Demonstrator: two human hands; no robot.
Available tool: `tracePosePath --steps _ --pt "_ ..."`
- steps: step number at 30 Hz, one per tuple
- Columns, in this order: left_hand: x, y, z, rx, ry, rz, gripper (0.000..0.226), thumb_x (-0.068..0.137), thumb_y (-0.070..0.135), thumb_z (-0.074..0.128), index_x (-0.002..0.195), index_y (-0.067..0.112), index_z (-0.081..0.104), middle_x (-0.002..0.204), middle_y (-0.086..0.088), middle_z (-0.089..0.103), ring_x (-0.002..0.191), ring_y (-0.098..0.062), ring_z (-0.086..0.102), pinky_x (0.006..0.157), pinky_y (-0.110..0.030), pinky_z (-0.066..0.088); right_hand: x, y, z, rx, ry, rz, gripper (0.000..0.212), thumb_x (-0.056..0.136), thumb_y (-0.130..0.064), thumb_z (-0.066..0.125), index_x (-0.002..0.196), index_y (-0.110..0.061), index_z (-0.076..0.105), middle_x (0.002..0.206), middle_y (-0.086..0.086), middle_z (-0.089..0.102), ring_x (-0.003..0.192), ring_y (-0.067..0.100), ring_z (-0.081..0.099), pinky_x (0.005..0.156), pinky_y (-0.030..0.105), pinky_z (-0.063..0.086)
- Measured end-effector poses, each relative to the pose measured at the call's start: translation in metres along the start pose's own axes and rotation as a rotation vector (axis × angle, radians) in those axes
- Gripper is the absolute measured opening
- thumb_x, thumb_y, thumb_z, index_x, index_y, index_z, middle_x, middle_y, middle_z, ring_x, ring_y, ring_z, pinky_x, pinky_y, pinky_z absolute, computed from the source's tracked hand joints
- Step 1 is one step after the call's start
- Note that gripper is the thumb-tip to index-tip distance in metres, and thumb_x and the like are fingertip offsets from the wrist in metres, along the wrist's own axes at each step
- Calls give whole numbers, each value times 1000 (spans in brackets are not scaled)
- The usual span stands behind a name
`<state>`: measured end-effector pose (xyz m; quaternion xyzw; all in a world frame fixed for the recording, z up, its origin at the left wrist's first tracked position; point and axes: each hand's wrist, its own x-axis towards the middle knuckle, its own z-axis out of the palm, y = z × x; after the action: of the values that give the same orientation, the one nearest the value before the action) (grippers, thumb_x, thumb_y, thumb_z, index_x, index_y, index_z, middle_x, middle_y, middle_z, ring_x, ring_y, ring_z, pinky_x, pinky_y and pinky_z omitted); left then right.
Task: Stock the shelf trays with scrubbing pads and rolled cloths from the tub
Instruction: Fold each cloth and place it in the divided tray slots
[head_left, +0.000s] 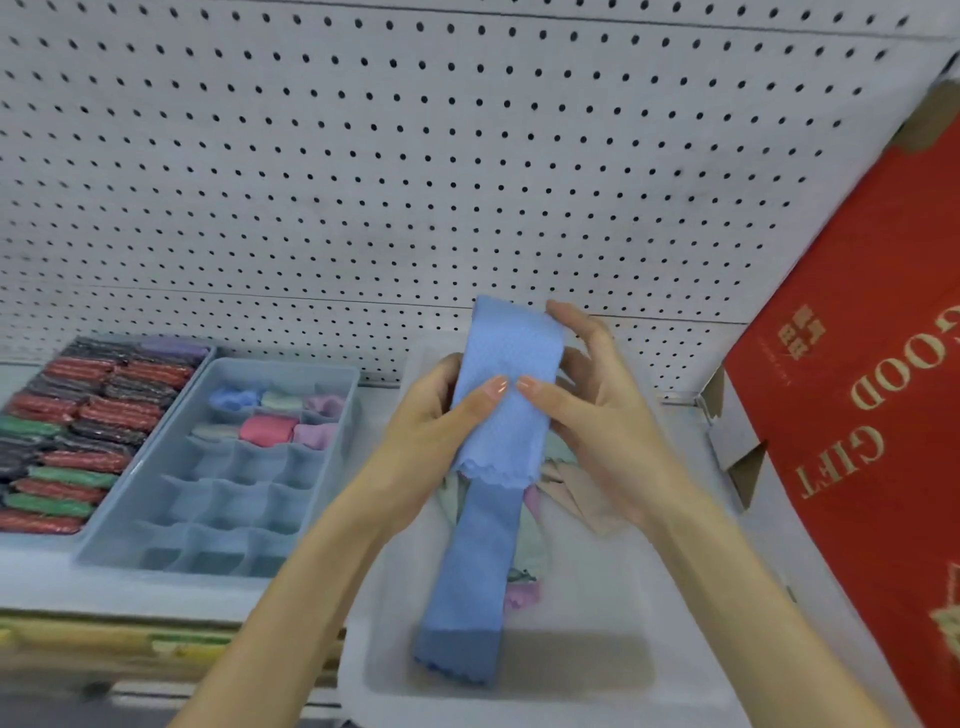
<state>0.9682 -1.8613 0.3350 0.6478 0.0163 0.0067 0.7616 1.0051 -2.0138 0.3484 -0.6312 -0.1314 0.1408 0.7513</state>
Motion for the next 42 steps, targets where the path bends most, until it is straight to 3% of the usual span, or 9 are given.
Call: tracePosePath --steps 4,8,12,18,21,24,29,35,42 --pt "-6 -3 -14 -23 79 -30 44 81 30 59 113 1 56 107 -21 67 95 -33 68 81 -46 56 1 13 23 31 68 184 59 81 -11 70 132 -22 42 101 11 71 96 30 68 84 48 55" --pt "-12 -3 -48 54 91 -49 39 80 28 61 108 1 58 106 -22 67 91 -29 68 77 -43 56 7 16 46 59 -45 298 21 84 -3 63 105 -5 65 100 12 73 94 29 70 86 41 56" --pt "-19 0 -102 51 48 -123 24 83 11 65 107 14 63 100 -9 72 77 -18 70 54 -27 53 21 30 82 -131 -72 210 23 87 -1 60 108 -11 62 101 11 72 88 32 70 70 45 56" --pt "-26 16 -182 -196 67 -237 45 91 -11 34 76 10 72 94 -8 72 81 -17 68 62 -24 54 40 44 142 -35 -122 142 48 82 19 45 74 -16 77 93 4 70 77 11 65 59 16 48" --pt "-27 17 -214 -152 44 -252 27 95 2 39 82 3 63 115 -11 66 100 -25 65 78 -36 52 49 55 175 -109 -88 87 32 72 -4 51 65 -21 77 101 -1 64 95 10 62 72 19 45" --pt "-33 16 -243 -27 40 -183 16 89 -3 55 81 10 60 93 1 71 85 -13 66 70 -24 52 54 71 209 -303 -69 16 7 69 -23 68 69 -30 71 102 -12 66 99 10 61 82 27 48" --pt "-40 13 -292 -29 54 -177 34 81 -18 57 91 13 65 106 -11 70 95 -23 65 77 -35 54 58 89 254 -225 -43 50 37 75 15 67 91 -18 60 108 7 61 87 11 63 71 26 52" --pt "-47 19 -328 104 4 -200 37 78 -15 64 101 14 66 110 -3 70 99 -24 67 81 -33 58 62 107 289 -207 -26 45 45 72 16 64 100 -20 63 120 15 56 97 14 61 72 23 50" --pt "-43 26 -348 185 -171 -407 26 88 21 64 113 17 59 103 -9 71 89 -14 70 77 -28 58 61 103 307 -371 -224 98 64 73 21 57 118 -24 53 117 3 58 99 12 60 80 29 53"
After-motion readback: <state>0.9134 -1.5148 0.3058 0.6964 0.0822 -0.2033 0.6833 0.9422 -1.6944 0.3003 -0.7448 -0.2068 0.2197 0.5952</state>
